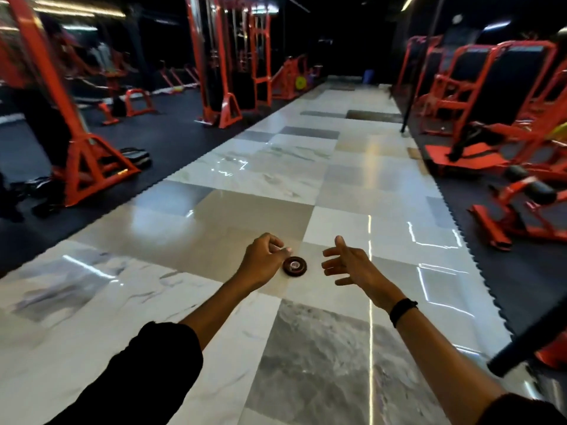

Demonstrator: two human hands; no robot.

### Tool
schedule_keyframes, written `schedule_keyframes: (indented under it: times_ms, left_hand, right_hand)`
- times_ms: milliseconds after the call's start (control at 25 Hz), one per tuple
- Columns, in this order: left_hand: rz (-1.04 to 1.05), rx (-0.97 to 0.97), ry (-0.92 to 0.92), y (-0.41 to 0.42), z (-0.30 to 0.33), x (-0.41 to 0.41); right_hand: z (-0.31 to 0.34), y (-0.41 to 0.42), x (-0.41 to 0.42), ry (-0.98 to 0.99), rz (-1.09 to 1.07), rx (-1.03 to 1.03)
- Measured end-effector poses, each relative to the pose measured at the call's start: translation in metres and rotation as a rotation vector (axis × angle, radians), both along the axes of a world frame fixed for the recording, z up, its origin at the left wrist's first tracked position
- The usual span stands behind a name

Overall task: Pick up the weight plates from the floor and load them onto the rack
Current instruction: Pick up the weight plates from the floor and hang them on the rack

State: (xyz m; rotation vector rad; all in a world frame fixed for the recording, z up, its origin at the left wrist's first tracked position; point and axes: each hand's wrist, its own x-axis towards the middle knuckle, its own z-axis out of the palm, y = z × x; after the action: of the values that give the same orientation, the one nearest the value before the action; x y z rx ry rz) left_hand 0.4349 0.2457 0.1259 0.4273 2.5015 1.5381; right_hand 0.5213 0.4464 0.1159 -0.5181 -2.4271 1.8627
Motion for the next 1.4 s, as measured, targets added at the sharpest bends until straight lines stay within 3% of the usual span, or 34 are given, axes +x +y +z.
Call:
schedule_keyframes:
  times_ms: [360,640,960,1400]
  left_hand:
    - [-0.032,-0.012,-0.123,0.101,-0.050,-0.167]
    - [-0.008,0.030,-0.193,0.172,-0.077,-0.345]
    - [-0.022,-0.098,-0.286,0.244,-0.114,-0.499]
    - [0.002,-0.408,-0.571,0.374,-0.262,-0.683]
  right_hand:
    - [-0.032,0.093,-0.161,-0.105,-0.013,0.006]
    - [-0.054,0.157,-0.336,-0.175,-0.008,0.035]
    - [-0.078,0.212,-0.487,-0.233,-0.047,-0.025]
    - [-0.237,0.335,-0.690,-0.484,-0.108,-0.209]
